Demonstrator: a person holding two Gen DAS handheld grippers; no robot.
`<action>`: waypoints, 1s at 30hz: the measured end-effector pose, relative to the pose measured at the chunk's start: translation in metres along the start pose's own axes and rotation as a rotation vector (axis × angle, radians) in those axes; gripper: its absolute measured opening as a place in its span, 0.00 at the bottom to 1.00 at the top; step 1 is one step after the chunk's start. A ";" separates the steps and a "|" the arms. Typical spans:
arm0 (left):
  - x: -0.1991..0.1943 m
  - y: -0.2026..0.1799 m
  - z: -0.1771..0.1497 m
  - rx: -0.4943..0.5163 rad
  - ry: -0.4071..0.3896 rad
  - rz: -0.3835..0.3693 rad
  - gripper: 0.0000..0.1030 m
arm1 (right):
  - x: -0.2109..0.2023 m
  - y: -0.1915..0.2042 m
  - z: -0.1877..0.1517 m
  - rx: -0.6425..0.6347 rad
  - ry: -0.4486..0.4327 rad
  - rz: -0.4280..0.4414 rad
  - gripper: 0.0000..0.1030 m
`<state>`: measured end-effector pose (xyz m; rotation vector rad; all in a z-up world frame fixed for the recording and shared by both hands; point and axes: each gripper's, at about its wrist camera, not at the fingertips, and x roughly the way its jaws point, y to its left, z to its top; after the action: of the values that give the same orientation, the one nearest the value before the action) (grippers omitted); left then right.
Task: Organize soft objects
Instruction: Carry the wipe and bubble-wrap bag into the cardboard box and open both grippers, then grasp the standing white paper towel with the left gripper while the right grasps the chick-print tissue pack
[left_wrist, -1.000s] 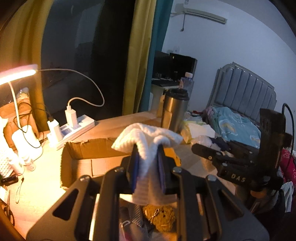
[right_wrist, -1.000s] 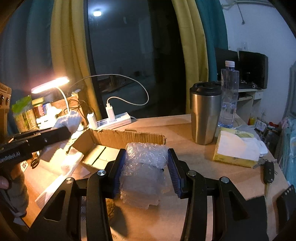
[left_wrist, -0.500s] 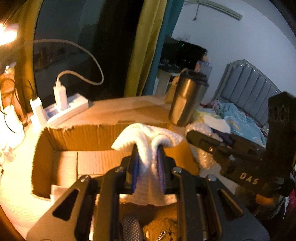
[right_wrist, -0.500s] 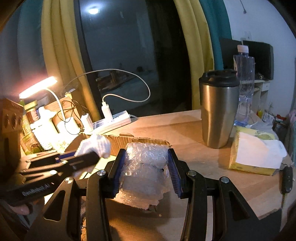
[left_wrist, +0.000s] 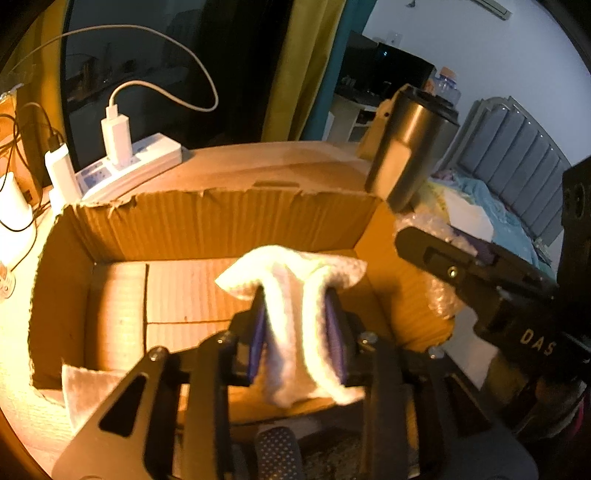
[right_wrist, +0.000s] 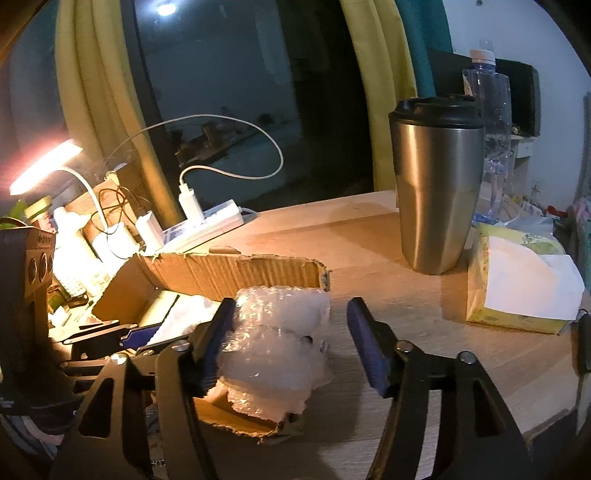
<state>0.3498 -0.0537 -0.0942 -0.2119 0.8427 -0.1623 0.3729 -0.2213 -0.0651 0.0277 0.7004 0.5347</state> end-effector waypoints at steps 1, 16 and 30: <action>-0.001 0.000 0.000 0.001 -0.003 0.003 0.46 | -0.001 0.000 0.000 0.002 -0.001 -0.003 0.65; -0.056 0.003 0.007 -0.015 -0.133 0.002 0.63 | -0.042 0.015 0.006 -0.007 -0.068 -0.042 0.65; -0.114 0.002 -0.011 0.008 -0.212 -0.023 0.64 | -0.088 0.041 -0.007 -0.024 -0.107 -0.085 0.66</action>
<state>0.2669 -0.0276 -0.0201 -0.2268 0.6292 -0.1613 0.2939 -0.2287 -0.0086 0.0045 0.5877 0.4567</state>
